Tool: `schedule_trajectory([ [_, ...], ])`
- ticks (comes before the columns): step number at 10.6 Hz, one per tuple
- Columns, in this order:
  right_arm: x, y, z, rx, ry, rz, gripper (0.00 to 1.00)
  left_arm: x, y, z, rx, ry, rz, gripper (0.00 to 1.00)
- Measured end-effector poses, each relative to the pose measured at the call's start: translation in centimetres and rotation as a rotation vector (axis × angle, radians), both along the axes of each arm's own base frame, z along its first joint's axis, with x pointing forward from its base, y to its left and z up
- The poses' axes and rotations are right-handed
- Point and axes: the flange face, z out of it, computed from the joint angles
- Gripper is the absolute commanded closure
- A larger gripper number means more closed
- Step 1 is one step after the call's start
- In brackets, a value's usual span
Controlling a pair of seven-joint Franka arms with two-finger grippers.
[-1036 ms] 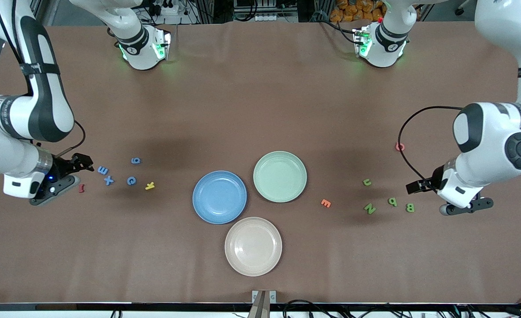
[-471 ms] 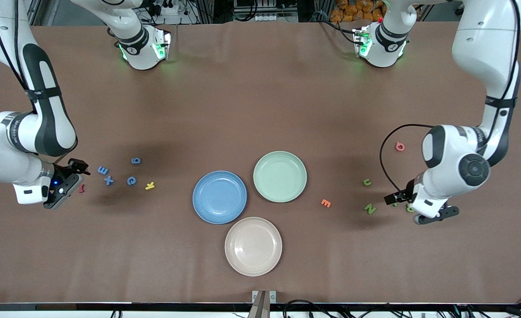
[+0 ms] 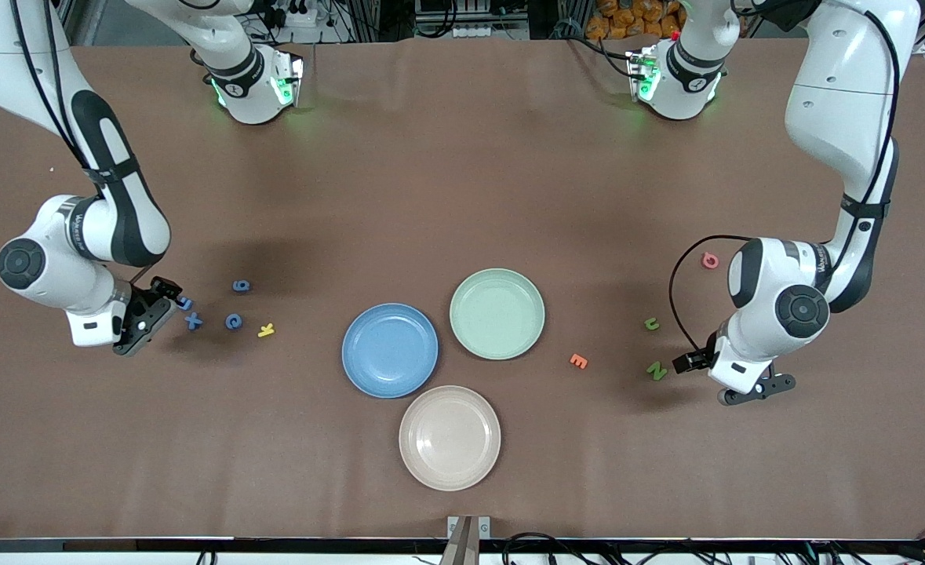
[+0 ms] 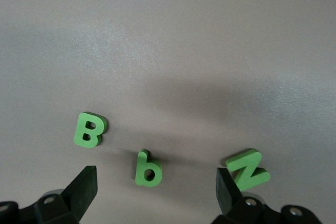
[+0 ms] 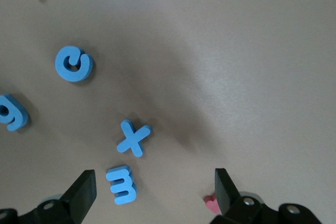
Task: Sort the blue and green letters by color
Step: 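Lower the left gripper onto green b while the right gripper lowers to blue m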
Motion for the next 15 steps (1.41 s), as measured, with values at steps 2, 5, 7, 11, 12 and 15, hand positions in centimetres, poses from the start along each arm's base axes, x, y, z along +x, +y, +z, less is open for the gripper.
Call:
schedule_trajectory([
  [2, -0.7, 0.1, -0.8, -0.002, -0.012, 0.032, 0.00, 0.0, 0.3, -0.5, 0.000, 0.002, 0.045, 0.00],
  [5, -2.1, 0.2, -2.4, -0.009, -0.053, 0.049, 0.00, -0.6, 0.2, -2.8, -0.018, -0.038, 0.119, 0.00],
  [7, -2.8, 0.2, -3.0, -0.009, -0.052, 0.054, 0.00, -1.4, 0.6, -4.0, -0.019, -0.034, 0.124, 0.00],
  [11, -3.5, -0.5, -3.6, -0.009, -0.043, 0.073, 0.00, -1.6, 3.1, -4.4, -0.017, -0.024, 0.163, 0.00],
  [12, -3.9, -0.6, -3.9, -0.011, -0.052, 0.077, 0.00, -1.6, 3.1, -4.4, -0.017, -0.024, 0.163, 0.00],
  [15, -5.2, -0.6, -4.9, -0.011, -0.055, 0.083, 0.00, -1.7, 2.3, -4.4, -0.023, -0.023, 0.186, 0.00],
])
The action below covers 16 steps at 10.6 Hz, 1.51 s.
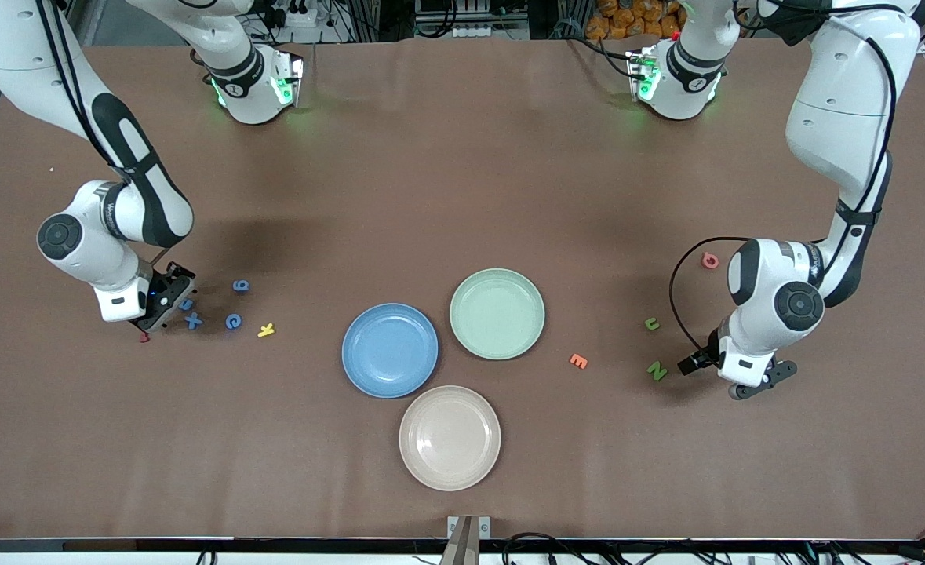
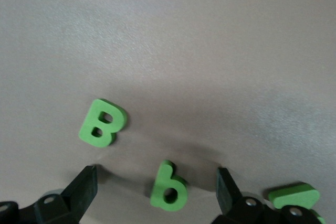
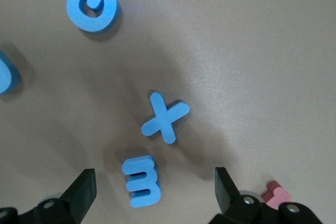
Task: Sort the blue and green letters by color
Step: 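Lower the left gripper onto green b while the right gripper lowers to blue m, then close the left gripper on green b while the right gripper grips blue m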
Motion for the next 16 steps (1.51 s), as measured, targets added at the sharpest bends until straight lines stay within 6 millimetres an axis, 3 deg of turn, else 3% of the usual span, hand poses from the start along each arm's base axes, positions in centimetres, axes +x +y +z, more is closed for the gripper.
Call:
schedule_trajectory([
  [3, -0.8, 0.2, 0.7, 0.002, -0.004, 0.003, 0.00, -0.1, -0.6, 0.0, -0.003, 0.000, 0.008, 0.00],
  [4, -0.9, 0.3, 0.9, 0.003, -0.006, 0.003, 0.00, -0.1, -0.6, 0.0, -0.003, 0.000, 0.008, 0.10],
  [5, -1.0, 0.3, 1.0, 0.003, -0.007, 0.004, 0.00, -0.1, -0.6, 0.0, -0.003, 0.000, 0.008, 0.62],
  [6, -1.1, 0.3, 1.0, 0.003, -0.007, 0.004, 0.00, -0.1, -0.6, 0.0, -0.003, 0.000, 0.009, 1.00],
  [13, -1.9, 0.5, 0.4, -0.001, -0.031, 0.006, 0.00, -1.0, -0.9, 0.6, -0.002, 0.007, 0.026, 1.00],
  [16, -2.1, 0.5, 0.3, -0.002, -0.037, 0.006, 0.05, -1.0, -1.2, 0.7, -0.002, 0.006, 0.023, 1.00],
])
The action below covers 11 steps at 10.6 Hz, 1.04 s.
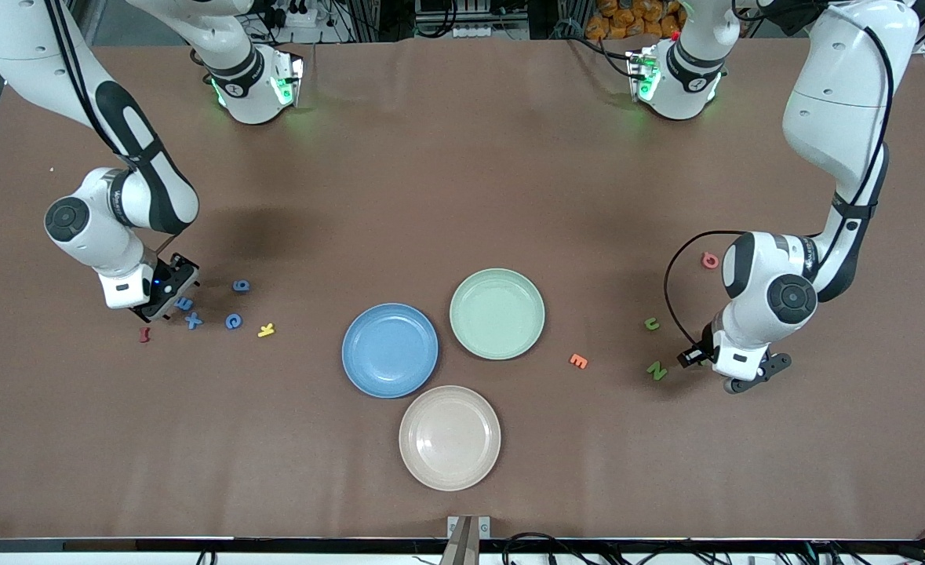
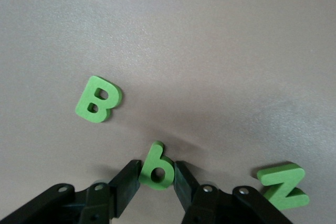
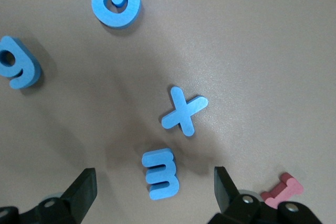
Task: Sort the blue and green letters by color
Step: 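Close the left gripper on green b while the right gripper grips blue m, then drop green b onto the green plate while the right gripper lifts blue m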
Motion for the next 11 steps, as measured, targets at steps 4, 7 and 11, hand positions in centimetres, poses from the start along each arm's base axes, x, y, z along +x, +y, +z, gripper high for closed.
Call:
schedule_trajectory([
  [4, -0.1, 0.1, -0.4, -0.004, -0.020, 0.003, 0.14, 0.7, -0.6, 1.2, -0.002, -0.026, -0.005, 1.00],
  [7, -0.3, 0.4, -1.7, -0.007, -0.040, 0.009, 0.31, 1.2, -1.0, 2.4, -0.007, -0.049, 0.008, 1.00],
  [11, 0.0, 0.3, -1.4, -0.014, -0.066, 0.030, 0.66, 0.9, -7.0, 3.8, -0.030, -0.077, 0.081, 1.00],
])
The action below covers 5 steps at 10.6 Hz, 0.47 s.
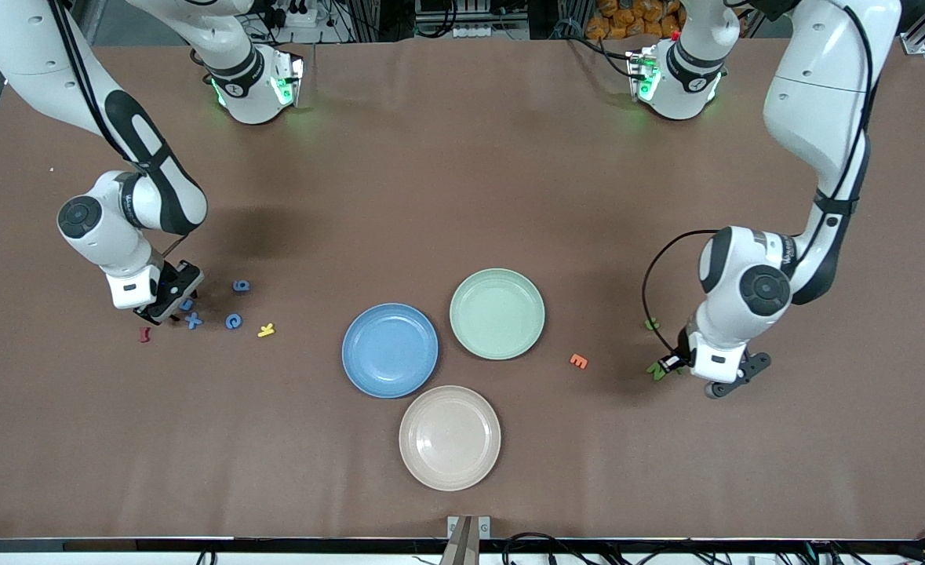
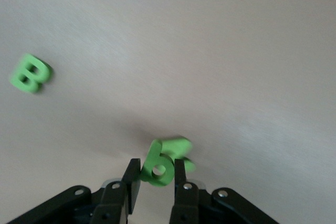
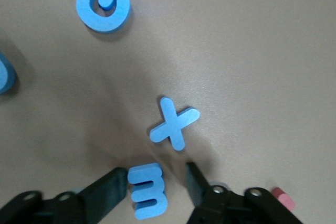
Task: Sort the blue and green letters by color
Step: 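Drop green b onto the green plate while the right gripper lifts blue m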
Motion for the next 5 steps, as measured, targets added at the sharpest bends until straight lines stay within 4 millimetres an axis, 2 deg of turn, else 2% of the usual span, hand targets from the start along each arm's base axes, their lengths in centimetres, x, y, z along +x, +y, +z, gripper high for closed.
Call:
schedule_trajectory([
  [2, 0.2, -0.1, 0.2, -0.003, -0.010, 0.003, 0.67, -0.7, -5.1, 0.7, -0.024, -0.015, 0.064, 1.00],
  [5, 0.2, -0.2, 0.3, -0.003, -0.011, 0.001, 0.73, -2.5, -12.5, 1.6, -0.060, -0.027, 0.161, 1.00],
])
